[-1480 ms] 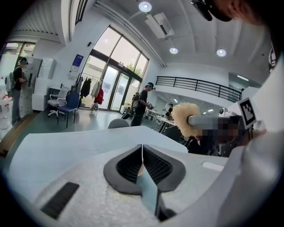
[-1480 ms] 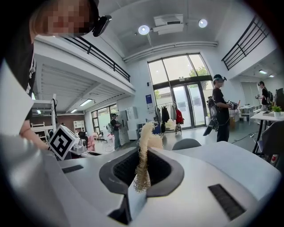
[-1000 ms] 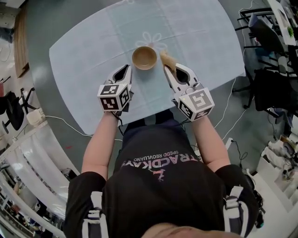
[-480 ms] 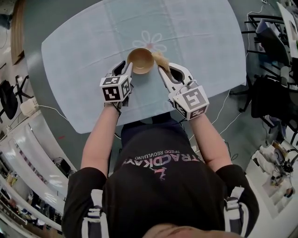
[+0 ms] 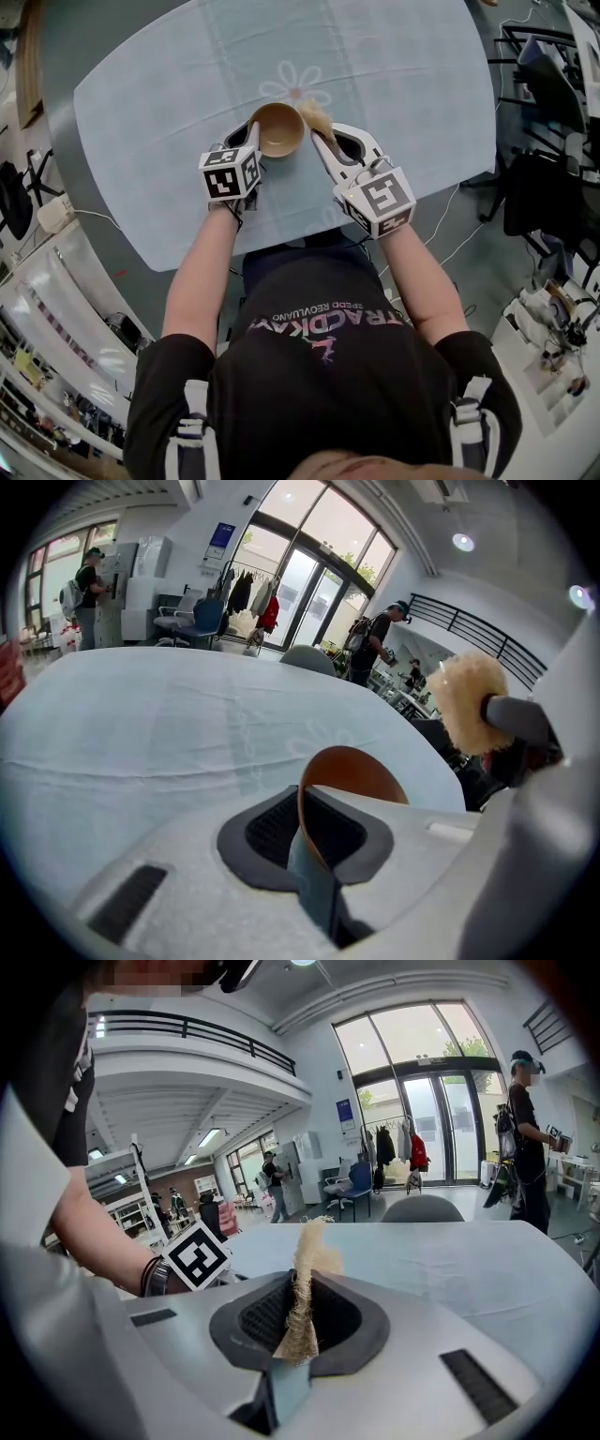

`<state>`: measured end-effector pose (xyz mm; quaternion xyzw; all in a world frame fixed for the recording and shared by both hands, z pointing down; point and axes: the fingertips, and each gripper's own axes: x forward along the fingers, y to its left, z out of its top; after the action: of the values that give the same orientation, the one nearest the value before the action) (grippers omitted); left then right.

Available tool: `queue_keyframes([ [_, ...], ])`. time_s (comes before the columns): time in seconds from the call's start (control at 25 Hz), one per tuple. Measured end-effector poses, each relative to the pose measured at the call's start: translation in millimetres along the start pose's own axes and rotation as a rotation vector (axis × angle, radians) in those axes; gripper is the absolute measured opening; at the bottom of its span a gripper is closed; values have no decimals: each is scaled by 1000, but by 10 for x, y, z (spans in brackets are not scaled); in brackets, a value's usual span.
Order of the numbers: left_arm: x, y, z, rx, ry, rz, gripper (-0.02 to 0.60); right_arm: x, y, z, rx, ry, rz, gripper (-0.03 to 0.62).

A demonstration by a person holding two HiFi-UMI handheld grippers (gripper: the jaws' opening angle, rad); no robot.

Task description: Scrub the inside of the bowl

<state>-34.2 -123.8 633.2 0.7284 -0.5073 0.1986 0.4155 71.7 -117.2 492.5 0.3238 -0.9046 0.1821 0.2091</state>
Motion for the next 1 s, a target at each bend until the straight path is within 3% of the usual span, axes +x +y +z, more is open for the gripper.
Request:
queue_keyframes([
  [0.16,-33,-81,18,30,2,0,29,62,45,-23,-22,31,11,32],
  [0.28,-118,-139,65,65,-11,-6,29,157,140,-56,-96,82,15,32],
  [0.72,-524,-312,271,270,-82,22,29,445,480,-327,-623,344,-26,32],
  [1.0,-783,-356,357,481,-124,75,29,585,593,-376,-960,471,-73,32],
])
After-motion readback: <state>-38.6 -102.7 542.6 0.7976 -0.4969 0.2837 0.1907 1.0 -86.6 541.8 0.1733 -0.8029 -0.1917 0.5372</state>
